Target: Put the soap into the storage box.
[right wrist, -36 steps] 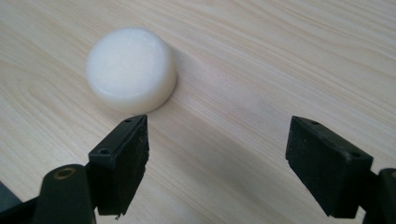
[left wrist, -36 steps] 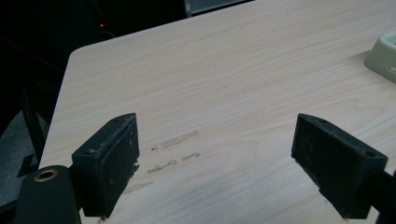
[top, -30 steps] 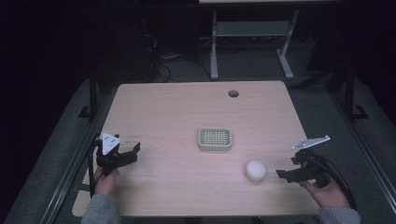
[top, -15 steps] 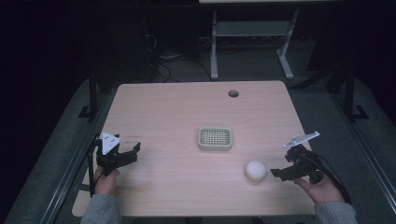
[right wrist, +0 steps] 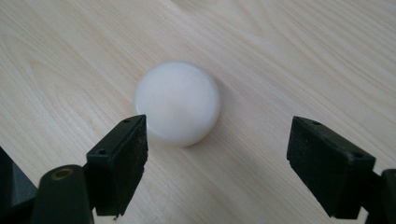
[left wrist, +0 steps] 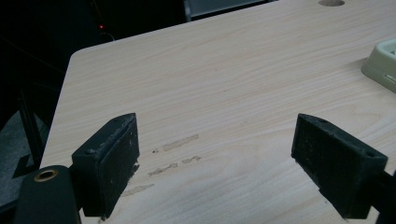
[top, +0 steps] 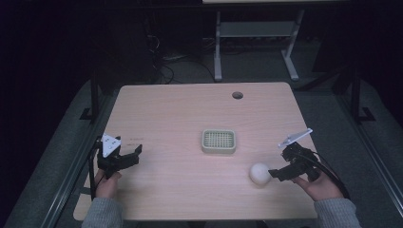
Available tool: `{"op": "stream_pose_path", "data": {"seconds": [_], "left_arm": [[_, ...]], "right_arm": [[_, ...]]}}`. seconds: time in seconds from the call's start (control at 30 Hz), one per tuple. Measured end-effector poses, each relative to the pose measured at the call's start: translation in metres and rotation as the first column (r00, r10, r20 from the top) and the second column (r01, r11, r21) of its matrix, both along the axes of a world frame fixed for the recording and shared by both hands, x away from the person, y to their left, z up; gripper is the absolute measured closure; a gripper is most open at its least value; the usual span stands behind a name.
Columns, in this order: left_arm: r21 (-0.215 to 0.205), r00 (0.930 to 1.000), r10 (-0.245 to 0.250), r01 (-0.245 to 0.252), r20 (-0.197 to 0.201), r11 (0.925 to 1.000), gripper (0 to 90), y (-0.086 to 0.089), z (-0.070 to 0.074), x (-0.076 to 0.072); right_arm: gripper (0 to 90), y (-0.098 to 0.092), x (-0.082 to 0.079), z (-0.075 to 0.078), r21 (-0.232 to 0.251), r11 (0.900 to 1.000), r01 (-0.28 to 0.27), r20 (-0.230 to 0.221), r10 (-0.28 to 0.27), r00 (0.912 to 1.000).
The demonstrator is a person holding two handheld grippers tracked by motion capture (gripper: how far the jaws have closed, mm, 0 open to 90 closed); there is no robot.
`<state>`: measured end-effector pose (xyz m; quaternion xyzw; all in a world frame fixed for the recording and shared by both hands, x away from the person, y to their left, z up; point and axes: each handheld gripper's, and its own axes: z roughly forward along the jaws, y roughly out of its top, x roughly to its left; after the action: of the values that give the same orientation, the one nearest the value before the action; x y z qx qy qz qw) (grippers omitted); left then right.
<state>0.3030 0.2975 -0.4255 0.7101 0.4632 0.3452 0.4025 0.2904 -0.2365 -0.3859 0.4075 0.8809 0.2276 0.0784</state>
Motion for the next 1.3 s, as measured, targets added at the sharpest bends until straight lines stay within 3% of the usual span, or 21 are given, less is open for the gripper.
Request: {"op": "stream_pose_path", "data": {"seconds": [0.93, 1.3], "left_arm": [[-0.006, 1.0000, 0.002, -0.002, -0.002, 1.0000, 14.8, 0.000, 0.001, 0.000], [0.003, 1.0000, -0.001, 0.001, -0.002, 1.0000, 14.8, 0.000, 0.001, 0.000]], "right_arm": [[19.5, 0.024, 0.013, -0.008, -0.025, 0.998, -0.060, -0.050, 0.059, 0.9970], [18.1, 0.036, 0.021, -0.020, -0.043, 0.995, -0.090, -0.100, 0.086, 0.9913]]}}
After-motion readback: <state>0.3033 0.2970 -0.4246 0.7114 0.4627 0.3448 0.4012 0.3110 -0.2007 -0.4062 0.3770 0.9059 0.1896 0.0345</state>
